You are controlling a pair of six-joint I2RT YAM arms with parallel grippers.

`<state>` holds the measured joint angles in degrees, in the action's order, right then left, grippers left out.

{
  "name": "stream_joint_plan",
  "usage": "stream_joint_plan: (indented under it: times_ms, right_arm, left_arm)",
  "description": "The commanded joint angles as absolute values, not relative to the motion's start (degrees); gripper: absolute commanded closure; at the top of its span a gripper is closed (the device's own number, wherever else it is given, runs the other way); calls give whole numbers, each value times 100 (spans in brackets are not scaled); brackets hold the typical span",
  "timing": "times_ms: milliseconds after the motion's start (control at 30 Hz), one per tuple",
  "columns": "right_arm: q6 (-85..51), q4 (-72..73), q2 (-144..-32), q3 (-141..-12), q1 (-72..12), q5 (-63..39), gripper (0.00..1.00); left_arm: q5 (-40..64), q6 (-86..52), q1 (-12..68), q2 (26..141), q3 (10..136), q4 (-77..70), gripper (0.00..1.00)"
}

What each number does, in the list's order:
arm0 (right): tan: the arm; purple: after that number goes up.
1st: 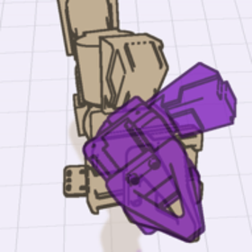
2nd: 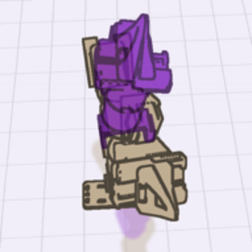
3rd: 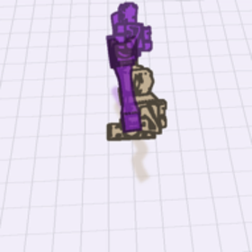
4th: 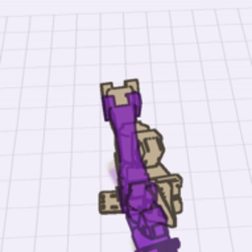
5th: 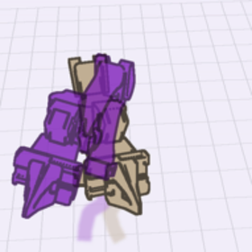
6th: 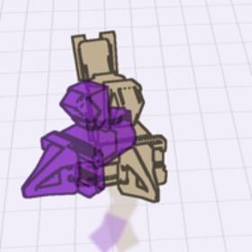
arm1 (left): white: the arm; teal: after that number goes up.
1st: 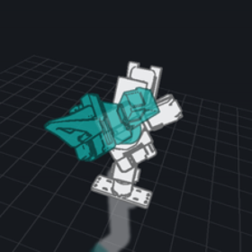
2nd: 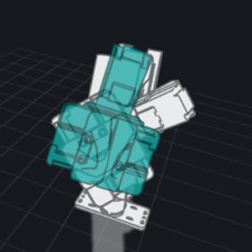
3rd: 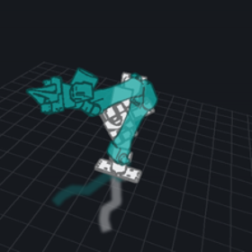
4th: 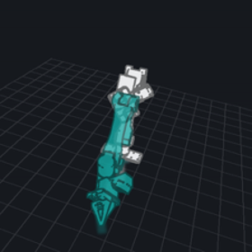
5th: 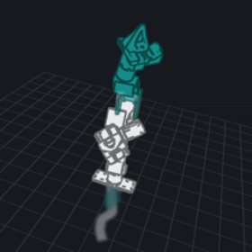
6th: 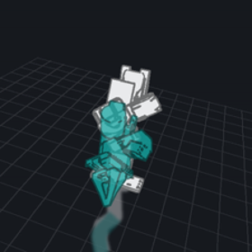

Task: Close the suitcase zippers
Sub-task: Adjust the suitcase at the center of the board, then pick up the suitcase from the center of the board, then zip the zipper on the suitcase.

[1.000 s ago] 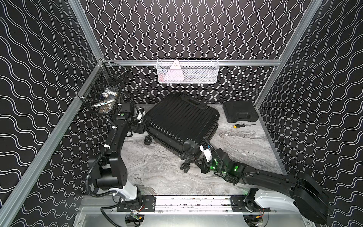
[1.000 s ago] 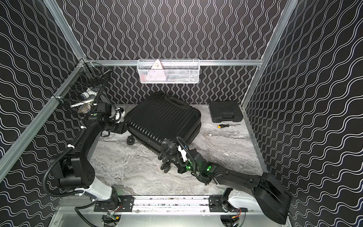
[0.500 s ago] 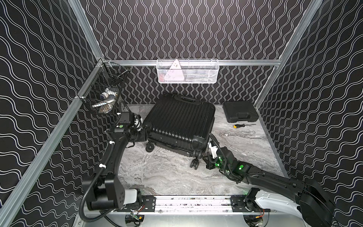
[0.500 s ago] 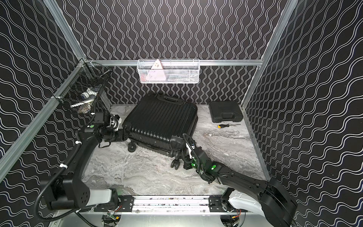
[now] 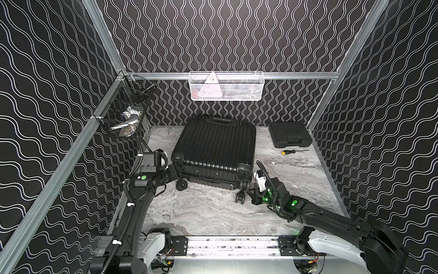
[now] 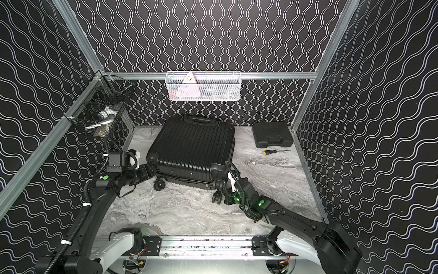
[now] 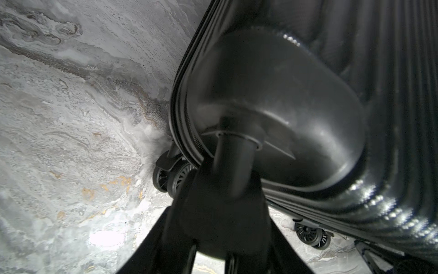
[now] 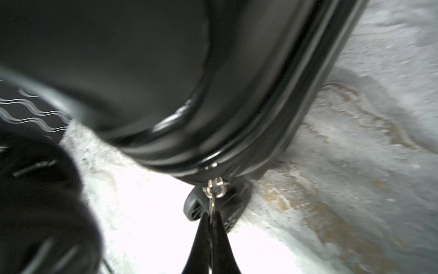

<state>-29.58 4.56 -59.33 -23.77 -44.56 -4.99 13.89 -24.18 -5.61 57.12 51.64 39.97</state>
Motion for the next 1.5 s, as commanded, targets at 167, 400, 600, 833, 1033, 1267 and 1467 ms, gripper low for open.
stream_joint_plan:
  times_ms: [167, 400, 600, 833, 1033, 1267, 1467]
  right_arm:
    - [-3425, 1248, -5902, -2117, -4474, -1890, 100]
    - [-3807, 2093, -6546, -2153, -4476, -2140, 100]
    - [-4039, 2706, -6822, -2075, -4474, -2212, 100]
    - [-4363, 3587, -7078, -1932, -4474, -2546, 100]
    - [-4495, 3975, -7186, -1881, -4482, -2603, 100]
    - [-4601, 4361, -7361, -1885, -4482, -2753, 100]
    - [-4610, 4464, -7536, -1929, -4490, -2856, 100]
  left_arm:
    - [1333, -3350, -554, 5505, 4977, 2985, 68]
    - [1423, -3471, -527, 5357, 4871, 3004, 68]
    - [1586, -3611, -507, 5156, 4775, 3032, 69]
    - [1681, -3875, -401, 4930, 4526, 2888, 70]
    - [1806, -3977, -275, 4926, 4465, 2788, 70]
    - [1902, -4007, -132, 5009, 4465, 2683, 70]
    - [1986, -4007, 86, 5050, 4458, 2575, 70]
